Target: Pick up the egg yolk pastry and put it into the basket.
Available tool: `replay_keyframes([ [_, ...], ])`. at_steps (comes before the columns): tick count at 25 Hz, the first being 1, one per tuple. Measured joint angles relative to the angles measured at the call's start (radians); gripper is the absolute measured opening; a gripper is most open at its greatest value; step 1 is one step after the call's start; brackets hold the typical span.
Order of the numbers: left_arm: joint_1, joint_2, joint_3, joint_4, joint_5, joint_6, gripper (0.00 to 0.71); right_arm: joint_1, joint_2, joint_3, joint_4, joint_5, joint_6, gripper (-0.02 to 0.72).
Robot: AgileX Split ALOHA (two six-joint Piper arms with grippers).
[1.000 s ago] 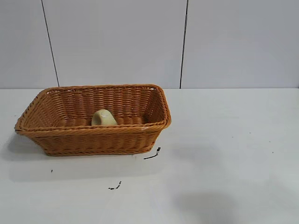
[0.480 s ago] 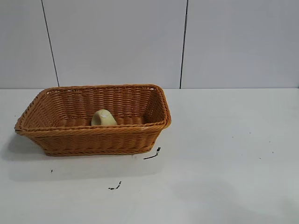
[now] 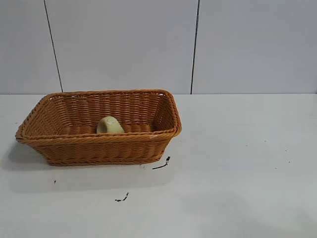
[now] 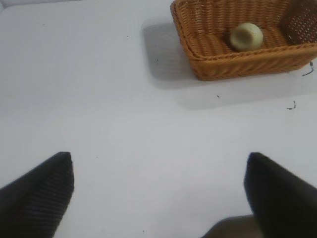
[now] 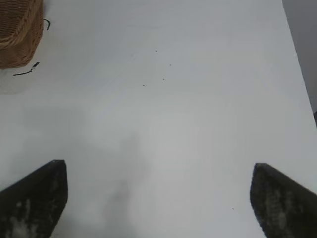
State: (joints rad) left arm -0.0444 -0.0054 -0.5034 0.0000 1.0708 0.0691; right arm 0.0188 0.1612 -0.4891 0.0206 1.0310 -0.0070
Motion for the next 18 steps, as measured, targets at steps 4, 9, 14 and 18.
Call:
replay_keyframes([
  [4, 0.000, 0.000, 0.000, 0.000, 0.000, 0.000, 0.696, 0.024, -0.074, 0.000, 0.000, 0.000, 0.000, 0.693],
  [9, 0.000, 0.000, 0.000, 0.000, 0.000, 0.000, 0.696, 0.024, -0.161, 0.000, 0.000, -0.001, 0.000, 0.693],
  [14, 0.000, 0.000, 0.000, 0.000, 0.000, 0.000, 0.696, 0.021, -0.166, 0.000, 0.001, -0.001, 0.000, 0.693],
  [18, 0.000, 0.000, 0.000, 0.000, 0.000, 0.000, 0.696, -0.006, -0.166, 0.000, 0.001, -0.001, 0.000, 0.693],
])
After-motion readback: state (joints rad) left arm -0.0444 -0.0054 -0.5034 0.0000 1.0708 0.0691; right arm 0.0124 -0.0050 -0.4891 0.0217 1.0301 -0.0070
